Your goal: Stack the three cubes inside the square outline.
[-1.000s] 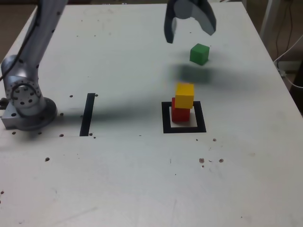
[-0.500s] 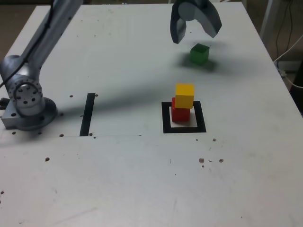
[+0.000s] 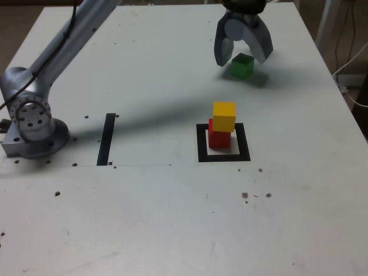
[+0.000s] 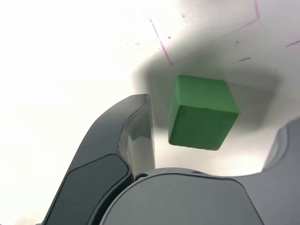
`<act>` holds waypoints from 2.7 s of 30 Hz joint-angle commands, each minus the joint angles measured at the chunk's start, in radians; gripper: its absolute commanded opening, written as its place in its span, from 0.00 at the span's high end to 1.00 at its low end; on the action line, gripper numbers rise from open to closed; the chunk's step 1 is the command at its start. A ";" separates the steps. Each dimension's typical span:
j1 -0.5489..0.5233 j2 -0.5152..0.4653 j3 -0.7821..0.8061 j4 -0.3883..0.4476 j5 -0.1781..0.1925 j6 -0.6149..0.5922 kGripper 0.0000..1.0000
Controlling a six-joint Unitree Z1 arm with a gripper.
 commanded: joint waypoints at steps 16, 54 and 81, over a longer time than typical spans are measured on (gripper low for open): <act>-0.046 0.013 0.001 0.017 0.030 -0.042 0.76; -0.212 -0.341 0.230 0.062 -0.008 -0.432 0.76; -0.494 -0.430 0.408 0.059 -0.107 -0.820 0.76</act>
